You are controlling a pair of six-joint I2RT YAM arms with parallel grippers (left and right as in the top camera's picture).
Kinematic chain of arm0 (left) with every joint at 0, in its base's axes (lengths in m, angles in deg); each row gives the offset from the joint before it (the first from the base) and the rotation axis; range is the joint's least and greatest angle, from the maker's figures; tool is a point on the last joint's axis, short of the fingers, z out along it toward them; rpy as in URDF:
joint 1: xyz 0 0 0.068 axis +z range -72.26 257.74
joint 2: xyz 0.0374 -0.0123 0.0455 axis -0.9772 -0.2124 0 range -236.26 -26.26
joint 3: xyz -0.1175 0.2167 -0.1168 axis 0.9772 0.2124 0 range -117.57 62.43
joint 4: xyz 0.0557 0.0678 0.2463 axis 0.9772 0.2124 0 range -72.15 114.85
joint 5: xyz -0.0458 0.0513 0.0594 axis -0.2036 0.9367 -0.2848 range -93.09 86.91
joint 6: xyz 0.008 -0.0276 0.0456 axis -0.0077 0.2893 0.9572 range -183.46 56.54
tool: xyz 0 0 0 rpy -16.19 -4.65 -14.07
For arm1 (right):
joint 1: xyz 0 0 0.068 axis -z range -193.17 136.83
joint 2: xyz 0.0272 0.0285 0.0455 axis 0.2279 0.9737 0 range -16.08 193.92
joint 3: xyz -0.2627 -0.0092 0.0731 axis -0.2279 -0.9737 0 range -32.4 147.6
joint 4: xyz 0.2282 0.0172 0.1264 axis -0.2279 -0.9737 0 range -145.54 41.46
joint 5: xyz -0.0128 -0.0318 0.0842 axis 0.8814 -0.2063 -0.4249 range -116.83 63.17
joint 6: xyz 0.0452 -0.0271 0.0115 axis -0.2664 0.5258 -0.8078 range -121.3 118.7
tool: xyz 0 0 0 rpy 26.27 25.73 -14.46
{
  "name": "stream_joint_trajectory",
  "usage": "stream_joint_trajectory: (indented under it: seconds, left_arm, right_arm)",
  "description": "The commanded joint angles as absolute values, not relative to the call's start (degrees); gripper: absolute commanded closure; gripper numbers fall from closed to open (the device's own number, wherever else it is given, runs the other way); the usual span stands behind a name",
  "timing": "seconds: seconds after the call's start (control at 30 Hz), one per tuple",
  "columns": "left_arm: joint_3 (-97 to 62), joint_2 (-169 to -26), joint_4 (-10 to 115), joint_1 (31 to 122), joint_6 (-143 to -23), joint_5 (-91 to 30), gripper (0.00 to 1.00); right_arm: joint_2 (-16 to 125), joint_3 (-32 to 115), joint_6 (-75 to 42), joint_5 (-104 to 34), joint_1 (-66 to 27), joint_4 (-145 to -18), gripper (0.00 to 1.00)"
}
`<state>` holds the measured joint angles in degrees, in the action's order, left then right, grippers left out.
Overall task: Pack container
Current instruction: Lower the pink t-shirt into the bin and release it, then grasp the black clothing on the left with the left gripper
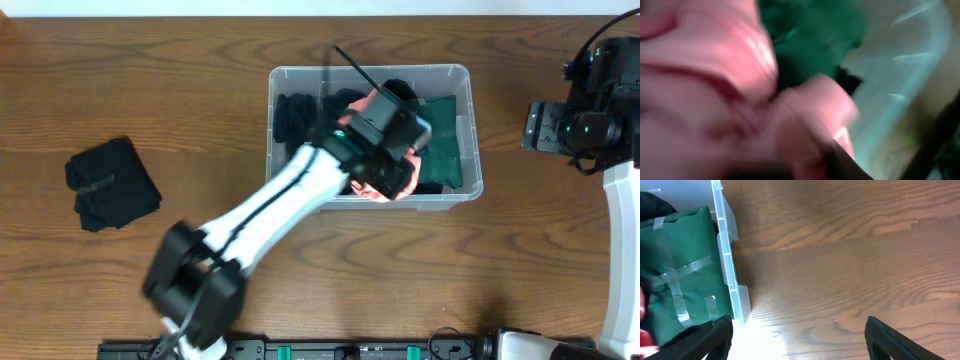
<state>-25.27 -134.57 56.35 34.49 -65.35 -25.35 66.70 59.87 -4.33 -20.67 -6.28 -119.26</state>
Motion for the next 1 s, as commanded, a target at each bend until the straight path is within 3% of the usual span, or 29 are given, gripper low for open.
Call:
stream_joint_trajectory:
  seconds: [0.0,0.3,0.37,0.43,0.47,0.5,0.7,0.97]
  left_arm:
    - [-24.79,-138.29,56.37,35.67,-66.72,-24.83,0.71]
    - [-31.00,-129.18,67.08,39.43,-64.52,-19.02,0.68]
    - [-32.37,-123.41,69.75,41.09,-64.54,-13.46,0.54]
    - [-32.44,-117.92,70.45,43.85,-64.56,-9.55,0.16]
    - [-32.44,-115.60,70.84,45.73,-64.54,-8.50,0.05]
    - [-32.42,-113.09,71.41,48.37,-64.54,-7.91,0.02]
    - [-32.37,-107.38,77.49,71.78,-65.61,-7.98,0.02]
    - [-27.94,-114.53,77.47,102.51,-68.47,-9.07,0.02]
  right_arm:
    - [66.81,59.72,-5.09,-20.67,-6.06,-119.32,0.18]
    - [66.81,59.72,-5.09,-20.65,-6.06,-119.43,0.17]
    - [66.81,59.72,-5.09,-20.65,-6.06,-119.45,0.17]
    - [66.81,59.72,-5.09,-20.65,-6.06,-119.41,0.17]
    - [66.81,59.72,-5.09,-20.65,-6.06,-119.41,0.17]
    - [66.81,59.72,-5.09,-20.65,-6.06,-119.41,0.18]
    - [66.81,59.72,-5.09,-20.65,-6.06,-119.43,0.17]
    - [66.81,59.72,-5.09,-20.67,-6.06,-119.43,0.17]
